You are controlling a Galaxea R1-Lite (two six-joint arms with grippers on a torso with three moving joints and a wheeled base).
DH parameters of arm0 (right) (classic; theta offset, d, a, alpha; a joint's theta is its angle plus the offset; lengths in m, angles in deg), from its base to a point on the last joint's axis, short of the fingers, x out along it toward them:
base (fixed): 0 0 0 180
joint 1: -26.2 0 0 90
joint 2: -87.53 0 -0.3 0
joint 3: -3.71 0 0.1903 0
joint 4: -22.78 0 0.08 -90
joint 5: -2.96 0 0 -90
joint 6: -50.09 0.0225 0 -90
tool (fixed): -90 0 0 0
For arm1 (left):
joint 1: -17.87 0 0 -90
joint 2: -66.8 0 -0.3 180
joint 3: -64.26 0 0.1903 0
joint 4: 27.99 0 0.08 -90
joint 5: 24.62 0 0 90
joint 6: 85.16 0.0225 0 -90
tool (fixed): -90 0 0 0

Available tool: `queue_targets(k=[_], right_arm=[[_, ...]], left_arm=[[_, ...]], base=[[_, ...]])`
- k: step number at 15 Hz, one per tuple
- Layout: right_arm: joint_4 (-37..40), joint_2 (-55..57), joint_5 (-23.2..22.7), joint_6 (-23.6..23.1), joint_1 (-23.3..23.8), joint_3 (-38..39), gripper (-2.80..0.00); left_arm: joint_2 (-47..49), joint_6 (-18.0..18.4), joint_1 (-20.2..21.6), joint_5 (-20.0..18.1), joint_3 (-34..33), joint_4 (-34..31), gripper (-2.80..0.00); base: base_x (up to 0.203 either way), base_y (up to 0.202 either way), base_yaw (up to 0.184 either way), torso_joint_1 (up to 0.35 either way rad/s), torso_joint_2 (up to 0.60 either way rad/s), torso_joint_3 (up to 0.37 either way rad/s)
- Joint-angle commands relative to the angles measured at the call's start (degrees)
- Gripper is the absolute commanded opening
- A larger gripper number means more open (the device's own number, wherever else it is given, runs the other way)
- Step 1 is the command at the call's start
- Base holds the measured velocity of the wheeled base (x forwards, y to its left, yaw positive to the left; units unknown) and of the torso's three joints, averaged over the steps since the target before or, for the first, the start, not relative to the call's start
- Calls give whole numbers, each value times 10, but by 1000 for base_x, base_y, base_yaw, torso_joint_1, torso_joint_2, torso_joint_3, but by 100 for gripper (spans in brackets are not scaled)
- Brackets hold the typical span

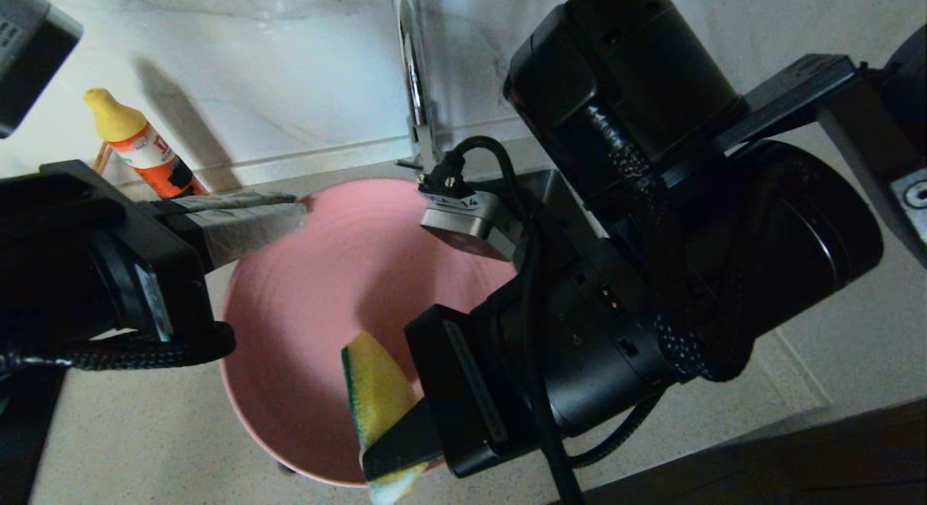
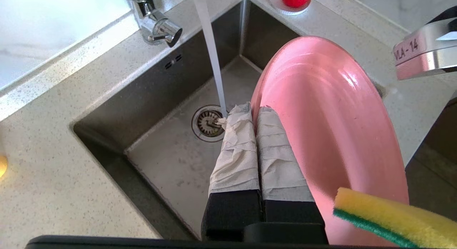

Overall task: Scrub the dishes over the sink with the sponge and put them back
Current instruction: Wipe the plate

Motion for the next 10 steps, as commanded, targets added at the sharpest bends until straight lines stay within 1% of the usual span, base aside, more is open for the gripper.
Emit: queue_targets(k=[1, 10], right_arm=[[10, -2, -1, 1, 5, 1, -280], [10, -10, -2, -2, 65, 5, -280]], left_arm=[[-1, 2, 0, 1, 1, 1, -280], [-4, 2, 0, 1, 0, 0, -280]], base=[[0, 0, 0, 0, 0, 0], [0, 0, 0, 0, 0, 0]])
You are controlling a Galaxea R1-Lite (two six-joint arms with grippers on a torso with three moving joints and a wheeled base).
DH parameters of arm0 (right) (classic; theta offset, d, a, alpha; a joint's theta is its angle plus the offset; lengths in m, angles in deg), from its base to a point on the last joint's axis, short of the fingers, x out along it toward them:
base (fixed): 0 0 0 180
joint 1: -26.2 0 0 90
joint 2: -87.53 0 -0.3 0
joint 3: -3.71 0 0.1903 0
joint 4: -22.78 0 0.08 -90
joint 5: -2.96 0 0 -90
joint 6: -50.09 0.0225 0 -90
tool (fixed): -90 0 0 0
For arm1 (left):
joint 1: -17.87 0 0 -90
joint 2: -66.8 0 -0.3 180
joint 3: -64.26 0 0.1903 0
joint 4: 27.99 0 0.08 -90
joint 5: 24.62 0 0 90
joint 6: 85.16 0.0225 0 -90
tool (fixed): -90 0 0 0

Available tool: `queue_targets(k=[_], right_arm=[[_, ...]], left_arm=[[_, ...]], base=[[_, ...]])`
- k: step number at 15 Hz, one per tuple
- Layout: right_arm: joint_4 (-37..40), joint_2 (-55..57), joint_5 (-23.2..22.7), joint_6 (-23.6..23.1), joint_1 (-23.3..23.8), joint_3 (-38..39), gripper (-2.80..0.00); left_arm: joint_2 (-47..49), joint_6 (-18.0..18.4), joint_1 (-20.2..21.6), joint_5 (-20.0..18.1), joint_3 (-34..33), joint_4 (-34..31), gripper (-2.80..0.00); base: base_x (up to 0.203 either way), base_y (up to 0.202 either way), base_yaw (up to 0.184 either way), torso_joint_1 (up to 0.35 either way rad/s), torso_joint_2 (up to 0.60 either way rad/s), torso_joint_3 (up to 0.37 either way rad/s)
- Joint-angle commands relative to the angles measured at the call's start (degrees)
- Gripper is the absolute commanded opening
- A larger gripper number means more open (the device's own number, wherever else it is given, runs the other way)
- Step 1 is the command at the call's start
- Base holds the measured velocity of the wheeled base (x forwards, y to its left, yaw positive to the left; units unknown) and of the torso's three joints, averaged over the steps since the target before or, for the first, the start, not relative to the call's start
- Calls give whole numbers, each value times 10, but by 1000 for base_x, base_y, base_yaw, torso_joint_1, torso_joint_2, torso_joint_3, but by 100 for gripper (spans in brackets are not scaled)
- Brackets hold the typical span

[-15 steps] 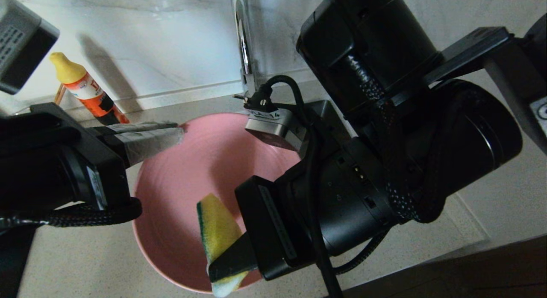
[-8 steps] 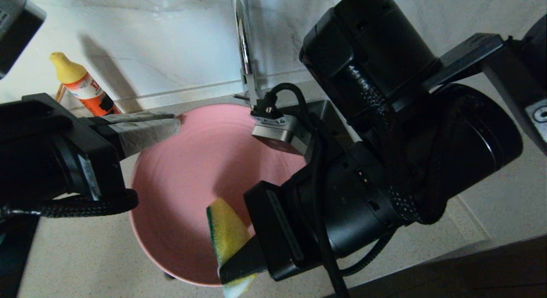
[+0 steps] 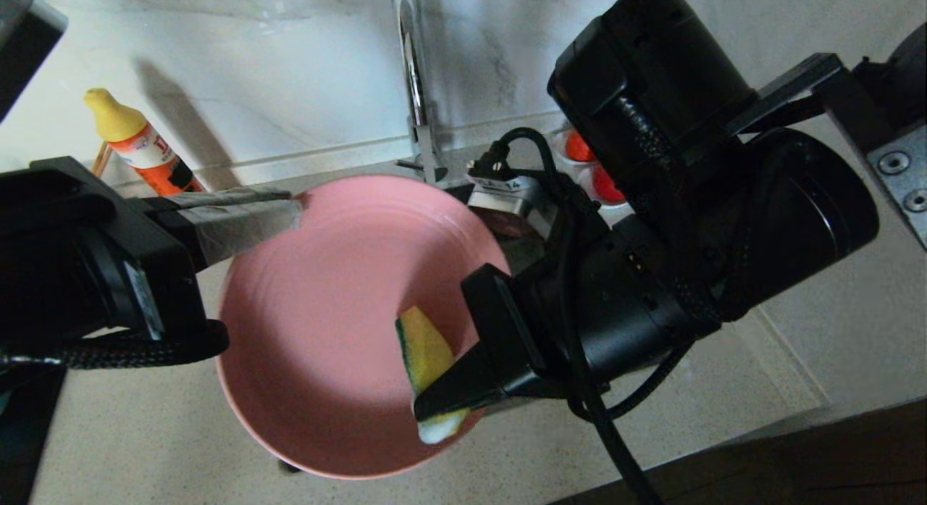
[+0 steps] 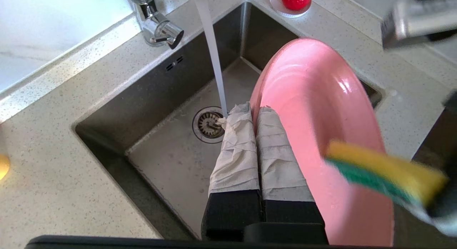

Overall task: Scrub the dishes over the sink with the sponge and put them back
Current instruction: Wipe the plate

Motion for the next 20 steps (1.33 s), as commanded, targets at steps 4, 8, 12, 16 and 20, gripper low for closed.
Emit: queue_targets(k=[4, 8, 12, 16, 20], right_arm=[[-2, -2, -6, -1, 44, -6, -280], [-4, -2, -7, -2, 65, -20, -280], [-14, -6, -7, -2, 74, -22, -280], [-15, -22, -7, -1, 74, -21, -280], [-10, -51, -7, 1, 70, -21, -280]], left_arm=[[-1, 1, 0, 1, -3, 1, -280], [0, 1, 0, 0, -7, 1, -280], [-1, 1, 0, -1, -20, 1, -280], [-1, 1, 0, -1, -28, 1, -280], [1, -1, 0, -1, -38, 2, -280]], base=[[0, 0, 0, 0, 0, 0], [0, 0, 0, 0, 0, 0], [0, 0, 0, 0, 0, 0], [0, 0, 0, 0, 0, 0], [0, 0, 0, 0, 0, 0]])
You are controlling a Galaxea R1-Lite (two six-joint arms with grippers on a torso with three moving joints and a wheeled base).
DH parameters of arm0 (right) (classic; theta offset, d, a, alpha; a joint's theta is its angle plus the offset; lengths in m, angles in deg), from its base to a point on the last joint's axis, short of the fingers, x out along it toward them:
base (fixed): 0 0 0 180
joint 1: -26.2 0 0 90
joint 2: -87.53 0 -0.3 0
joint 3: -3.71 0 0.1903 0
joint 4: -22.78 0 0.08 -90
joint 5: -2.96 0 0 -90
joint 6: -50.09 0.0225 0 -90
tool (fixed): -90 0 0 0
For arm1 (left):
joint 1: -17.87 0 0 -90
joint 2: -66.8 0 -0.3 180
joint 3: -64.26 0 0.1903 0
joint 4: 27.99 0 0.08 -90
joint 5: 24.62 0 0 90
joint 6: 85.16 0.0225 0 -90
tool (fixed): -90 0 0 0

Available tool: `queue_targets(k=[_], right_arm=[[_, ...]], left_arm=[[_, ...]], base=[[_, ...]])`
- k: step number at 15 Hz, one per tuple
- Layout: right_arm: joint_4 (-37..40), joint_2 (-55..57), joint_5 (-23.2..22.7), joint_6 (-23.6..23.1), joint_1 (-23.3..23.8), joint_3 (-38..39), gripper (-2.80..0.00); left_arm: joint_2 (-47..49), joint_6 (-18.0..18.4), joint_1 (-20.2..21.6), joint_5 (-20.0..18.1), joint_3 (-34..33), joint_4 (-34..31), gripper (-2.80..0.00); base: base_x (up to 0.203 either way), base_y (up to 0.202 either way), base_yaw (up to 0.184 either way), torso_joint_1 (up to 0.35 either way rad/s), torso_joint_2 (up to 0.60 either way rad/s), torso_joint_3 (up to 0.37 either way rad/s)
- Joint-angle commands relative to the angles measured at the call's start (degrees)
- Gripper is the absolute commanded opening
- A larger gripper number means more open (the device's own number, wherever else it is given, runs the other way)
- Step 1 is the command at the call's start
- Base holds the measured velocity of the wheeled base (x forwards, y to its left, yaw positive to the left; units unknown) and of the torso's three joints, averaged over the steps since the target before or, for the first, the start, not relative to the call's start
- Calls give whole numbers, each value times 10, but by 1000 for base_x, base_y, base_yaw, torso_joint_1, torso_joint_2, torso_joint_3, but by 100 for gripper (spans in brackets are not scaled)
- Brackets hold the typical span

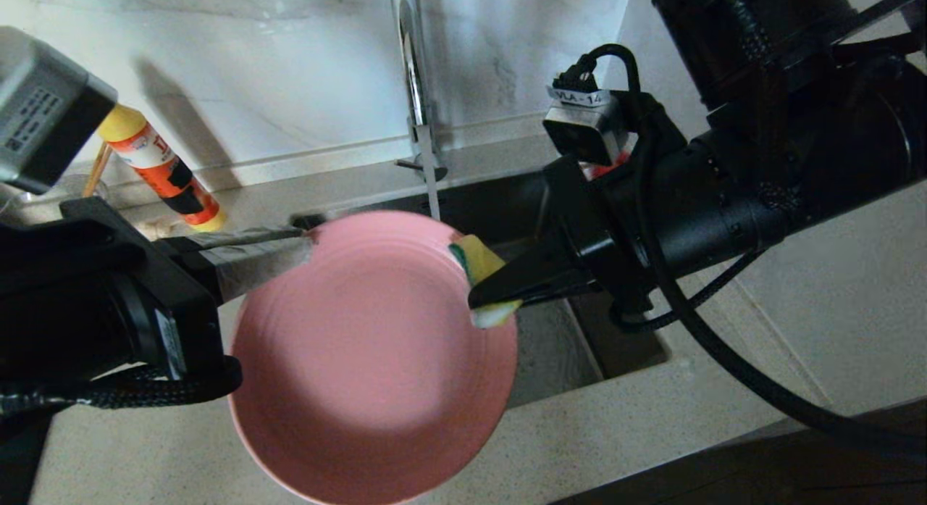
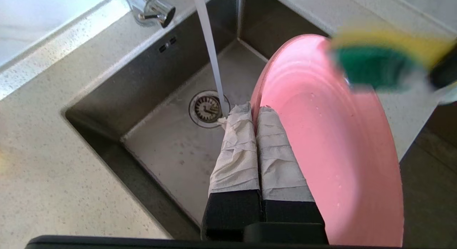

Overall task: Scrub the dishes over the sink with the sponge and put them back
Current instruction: Wipe the plate

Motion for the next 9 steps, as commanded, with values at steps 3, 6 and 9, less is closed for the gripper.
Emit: queue_targets(k=[3, 6, 9], right_arm=[[5, -48, -1, 1, -15, 6, -280], [13, -79, 0, 1, -16, 11, -280], [32, -116, 2, -1, -12, 11, -280]], left_arm=[[8, -21, 2, 2, -21, 0, -280], [30, -83, 15, 4, -24, 0, -280], [42, -133, 18, 4, -56, 1, -280]], base=[[0, 0, 0, 0, 0, 0], [0, 0, 0, 0, 0, 0], [0, 0, 0, 0, 0, 0]])
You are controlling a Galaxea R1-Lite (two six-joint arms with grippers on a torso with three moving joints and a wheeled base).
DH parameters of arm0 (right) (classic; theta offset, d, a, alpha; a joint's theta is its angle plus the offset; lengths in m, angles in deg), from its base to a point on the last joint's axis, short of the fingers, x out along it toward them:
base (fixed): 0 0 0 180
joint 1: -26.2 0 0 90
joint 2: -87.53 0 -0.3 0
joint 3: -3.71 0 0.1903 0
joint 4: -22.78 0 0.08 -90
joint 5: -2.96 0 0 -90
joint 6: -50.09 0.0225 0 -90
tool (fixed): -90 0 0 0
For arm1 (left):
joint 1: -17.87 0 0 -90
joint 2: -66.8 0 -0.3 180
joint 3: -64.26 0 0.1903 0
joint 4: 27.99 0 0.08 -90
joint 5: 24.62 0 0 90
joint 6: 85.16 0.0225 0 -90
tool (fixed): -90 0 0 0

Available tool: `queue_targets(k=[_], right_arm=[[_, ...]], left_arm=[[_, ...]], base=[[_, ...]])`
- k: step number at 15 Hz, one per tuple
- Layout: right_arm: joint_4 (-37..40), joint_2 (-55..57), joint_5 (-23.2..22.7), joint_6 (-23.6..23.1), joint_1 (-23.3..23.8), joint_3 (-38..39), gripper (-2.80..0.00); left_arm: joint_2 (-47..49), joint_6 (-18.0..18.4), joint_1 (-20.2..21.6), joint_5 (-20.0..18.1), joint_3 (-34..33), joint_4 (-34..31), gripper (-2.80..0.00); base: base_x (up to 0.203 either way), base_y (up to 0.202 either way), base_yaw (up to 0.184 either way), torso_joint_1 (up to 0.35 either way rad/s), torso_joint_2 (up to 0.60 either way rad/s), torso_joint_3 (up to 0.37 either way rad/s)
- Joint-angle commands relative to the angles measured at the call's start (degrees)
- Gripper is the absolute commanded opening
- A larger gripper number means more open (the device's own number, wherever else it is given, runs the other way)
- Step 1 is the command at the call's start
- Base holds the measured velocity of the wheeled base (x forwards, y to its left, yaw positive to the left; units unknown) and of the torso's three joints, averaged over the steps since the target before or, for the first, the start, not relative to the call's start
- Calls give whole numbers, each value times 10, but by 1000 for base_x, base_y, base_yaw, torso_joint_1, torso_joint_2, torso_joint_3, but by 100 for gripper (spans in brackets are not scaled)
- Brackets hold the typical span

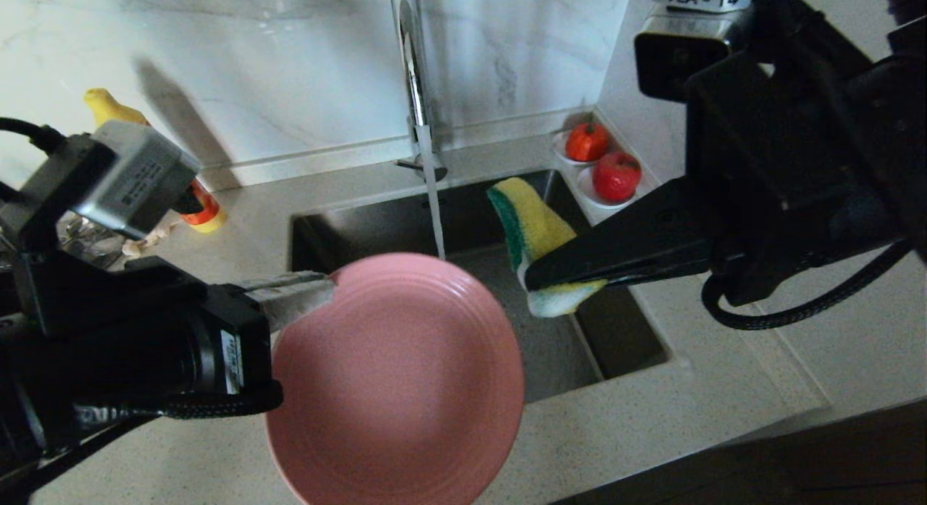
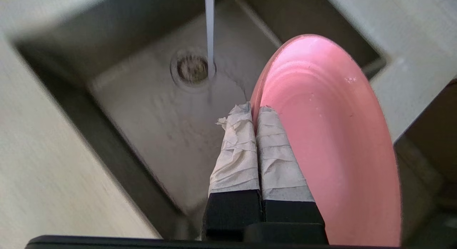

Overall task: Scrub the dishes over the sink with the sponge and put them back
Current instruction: Wipe the plate, then rinse the plate

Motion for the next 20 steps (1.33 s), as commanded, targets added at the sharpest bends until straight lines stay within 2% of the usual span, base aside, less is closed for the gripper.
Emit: queue_targets(k=[1, 3, 4, 6, 8, 12, 16, 20], right_arm=[[13, -43, 0, 1, 7, 0, -280], [27, -61, 0, 0, 14, 1, -280], [32, -70, 0, 0, 16, 1, -280], [37, -79, 0, 0, 23, 5, -280], [35, -81, 0, -2, 23, 14, -280], [34, -85, 0, -2, 27, 28, -280], [31, -92, 0, -4, 35, 54, -280], [31, -97, 0, -15, 45, 75, -280]], left_arm=[[22, -37, 2, 4, -22, 1, -280], [36, -89, 15, 6, -27, 1, -280], [42, -96, 25, 6, -31, 2, -280], [55, -99, 49, 3, -39, 8, -280], [80, -114, 78, 3, -40, 49, -280], [140, -121, 139, 2, -37, 123, -280], [212, -143, 159, 7, -24, 228, -280], [256, -145, 160, 8, 23, 245, -280]], base=[[0, 0, 0, 0, 0, 0], [0, 0, 0, 0, 0, 0], [0, 0, 0, 0, 0, 0], [0, 0, 0, 0, 0, 0], [0, 0, 0, 0, 0, 0], [0, 0, 0, 0, 0, 0], [0, 0, 0, 0, 0, 0], [0, 0, 0, 0, 0, 0]])
